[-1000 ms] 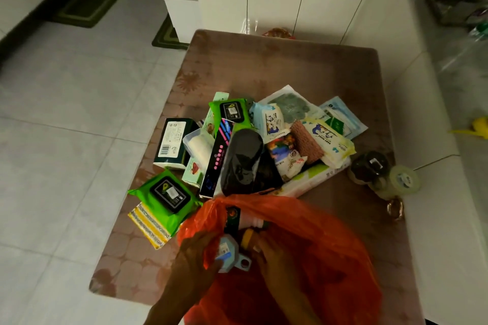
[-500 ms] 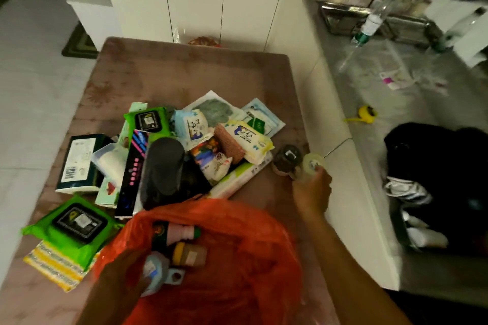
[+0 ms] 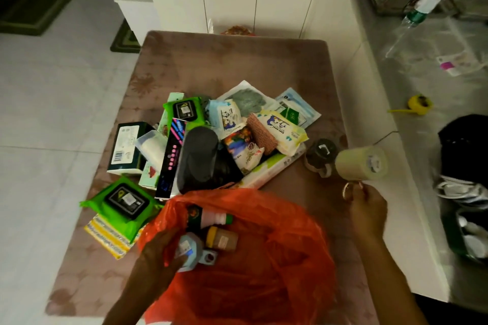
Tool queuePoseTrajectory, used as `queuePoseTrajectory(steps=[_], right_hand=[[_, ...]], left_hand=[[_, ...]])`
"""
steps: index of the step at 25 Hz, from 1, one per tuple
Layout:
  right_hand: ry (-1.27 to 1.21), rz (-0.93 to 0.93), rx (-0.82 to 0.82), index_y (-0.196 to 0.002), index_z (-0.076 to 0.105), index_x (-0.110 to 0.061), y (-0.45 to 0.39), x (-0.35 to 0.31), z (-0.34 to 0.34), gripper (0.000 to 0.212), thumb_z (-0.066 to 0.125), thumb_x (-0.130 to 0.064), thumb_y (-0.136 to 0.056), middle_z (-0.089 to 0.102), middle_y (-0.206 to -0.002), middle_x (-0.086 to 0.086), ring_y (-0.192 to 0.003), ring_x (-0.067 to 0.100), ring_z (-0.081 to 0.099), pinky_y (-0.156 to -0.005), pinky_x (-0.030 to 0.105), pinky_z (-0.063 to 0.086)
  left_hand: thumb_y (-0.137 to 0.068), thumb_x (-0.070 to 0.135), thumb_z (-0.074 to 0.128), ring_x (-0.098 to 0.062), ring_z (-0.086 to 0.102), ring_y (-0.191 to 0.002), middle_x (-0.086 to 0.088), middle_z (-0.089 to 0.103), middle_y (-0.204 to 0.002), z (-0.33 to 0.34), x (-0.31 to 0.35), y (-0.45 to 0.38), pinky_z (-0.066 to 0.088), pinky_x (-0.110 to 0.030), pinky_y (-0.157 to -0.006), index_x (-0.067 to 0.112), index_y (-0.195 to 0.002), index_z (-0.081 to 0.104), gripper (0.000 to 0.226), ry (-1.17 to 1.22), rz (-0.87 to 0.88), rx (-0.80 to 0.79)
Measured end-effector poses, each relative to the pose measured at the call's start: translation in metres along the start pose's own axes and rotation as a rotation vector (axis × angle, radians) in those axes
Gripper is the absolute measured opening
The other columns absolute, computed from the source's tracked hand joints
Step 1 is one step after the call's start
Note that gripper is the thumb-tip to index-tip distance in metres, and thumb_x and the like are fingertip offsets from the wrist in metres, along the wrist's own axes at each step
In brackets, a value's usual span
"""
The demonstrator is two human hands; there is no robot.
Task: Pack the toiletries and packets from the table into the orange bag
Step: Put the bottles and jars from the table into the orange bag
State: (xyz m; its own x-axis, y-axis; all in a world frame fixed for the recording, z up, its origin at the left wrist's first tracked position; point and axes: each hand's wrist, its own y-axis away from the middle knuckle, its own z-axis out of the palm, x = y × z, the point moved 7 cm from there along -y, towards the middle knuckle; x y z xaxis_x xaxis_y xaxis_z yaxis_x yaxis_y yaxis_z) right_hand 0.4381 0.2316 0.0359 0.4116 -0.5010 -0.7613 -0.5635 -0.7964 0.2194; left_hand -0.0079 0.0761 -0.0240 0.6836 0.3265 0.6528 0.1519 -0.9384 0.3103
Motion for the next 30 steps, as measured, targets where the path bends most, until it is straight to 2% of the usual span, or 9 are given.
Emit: queuePoseTrajectory(steps=[4,7,11,15,20,23,26,28,30], right_hand=[[-0.136,-0.181,-0.188,-0.104,0.069,-0.034,0.128,-0.015,-0.022,0.021,0.059,-0.047,-0.090,0.069,-0.083,-0.017,-0.080,-0.001,0.061,-0.072,0.018,0.047],[0.023,-0.388,-0.357,-0.105,0.065,-0.046,0.184,0.006,0.010,0.026,0.054,-0.051,-0.081,0.067,-0.090,-0.035,-0.082,-0.025,0.055,-0.070,-0.002,0.038],[0.360,-0.536,-0.361,-0.104,0.072,-0.025,0.193,0.036,0.062,0.055,0.027,-0.055,-0.096,0.074,-0.076,-0.007,-0.062,0.003,0.066,-0.057,0.017,0.046],[0.405,-0.457,-0.386,-0.110,0.069,-0.014,0.175,0.035,0.098,0.023,0.052,-0.020,-0.096,0.074,-0.084,0.001,-0.069,0.017,0.069,-0.064,0.020,0.044],[0.453,-0.423,-0.417,-0.094,0.068,-0.015,0.169,0.039,0.134,0.015,0.052,-0.012,-0.096,0.071,-0.078,0.002,-0.060,0.009,0.058,-0.057,0.008,0.034],[0.444,-0.397,-0.513,-0.095,0.066,-0.019,0.166,0.038,0.137,0.019,0.047,-0.020,-0.099,0.070,-0.082,0.000,-0.063,0.004,0.052,-0.057,0.009,0.032],[0.380,-0.396,-0.641,-0.108,0.062,-0.033,0.154,0.037,0.133,0.033,0.037,-0.051,-0.096,0.063,-0.112,-0.014,-0.096,0.002,0.057,-0.084,0.024,0.045],[0.396,-0.363,-0.683,-0.136,0.042,-0.041,0.142,0.041,0.124,0.050,0.024,-0.060,-0.093,0.034,-0.137,-0.024,-0.128,0.001,0.033,-0.111,0.030,0.023],[0.401,-0.321,-0.681,-0.147,0.021,-0.040,0.132,0.037,0.113,0.053,0.026,-0.054,-0.096,0.015,-0.141,-0.025,-0.136,0.001,0.011,-0.113,0.031,0.005]], left_hand=[[-0.073,0.050,0.066,-0.021,0.056,-0.116,-0.004,0.057,-0.133,-0.007,0.015,0.003,0.054,-0.045,-0.089,0.019,-0.139,0.048,0.076,-0.014,0.019,0.010],[-0.073,0.055,0.061,-0.025,0.057,-0.117,-0.006,0.055,-0.135,-0.004,0.006,0.003,0.055,-0.048,-0.086,0.021,-0.141,0.046,0.077,-0.022,-0.005,-0.010],[-0.074,0.043,0.068,-0.029,0.056,-0.118,-0.009,0.056,-0.134,-0.005,0.006,0.002,0.055,-0.050,-0.085,0.020,-0.139,0.047,0.072,-0.019,0.008,-0.002],[-0.073,0.047,0.064,-0.028,0.058,-0.115,-0.009,0.058,-0.131,-0.006,0.010,0.004,0.056,-0.049,-0.084,0.018,-0.137,0.049,0.072,-0.013,0.019,0.013],[-0.072,0.060,0.054,-0.030,0.054,-0.119,-0.009,0.055,-0.135,-0.002,0.003,0.006,0.053,-0.051,-0.088,0.021,-0.139,0.046,0.078,-0.023,-0.003,-0.032],[-0.069,0.041,0.076,-0.039,0.046,-0.126,-0.013,0.050,-0.140,-0.013,0.020,0.006,0.047,-0.058,-0.094,0.023,-0.139,0.047,0.077,-0.239,0.011,0.051],[-0.066,0.018,0.077,-0.040,0.049,-0.120,-0.017,0.055,-0.131,-0.012,0.079,0.007,0.048,-0.060,-0.089,0.014,-0.126,0.055,0.064,-0.385,0.237,0.255],[-0.072,0.021,0.068,-0.037,0.055,-0.120,-0.014,0.058,-0.132,0.020,0.126,0.003,0.050,-0.058,-0.091,0.016,-0.126,0.054,0.056,-0.383,0.482,0.162],[-0.079,0.033,0.050,-0.035,0.051,-0.127,-0.011,0.057,-0.137,0.066,0.154,-0.009,0.045,-0.056,-0.098,0.018,-0.131,0.055,0.054,-0.508,0.608,-0.062]])
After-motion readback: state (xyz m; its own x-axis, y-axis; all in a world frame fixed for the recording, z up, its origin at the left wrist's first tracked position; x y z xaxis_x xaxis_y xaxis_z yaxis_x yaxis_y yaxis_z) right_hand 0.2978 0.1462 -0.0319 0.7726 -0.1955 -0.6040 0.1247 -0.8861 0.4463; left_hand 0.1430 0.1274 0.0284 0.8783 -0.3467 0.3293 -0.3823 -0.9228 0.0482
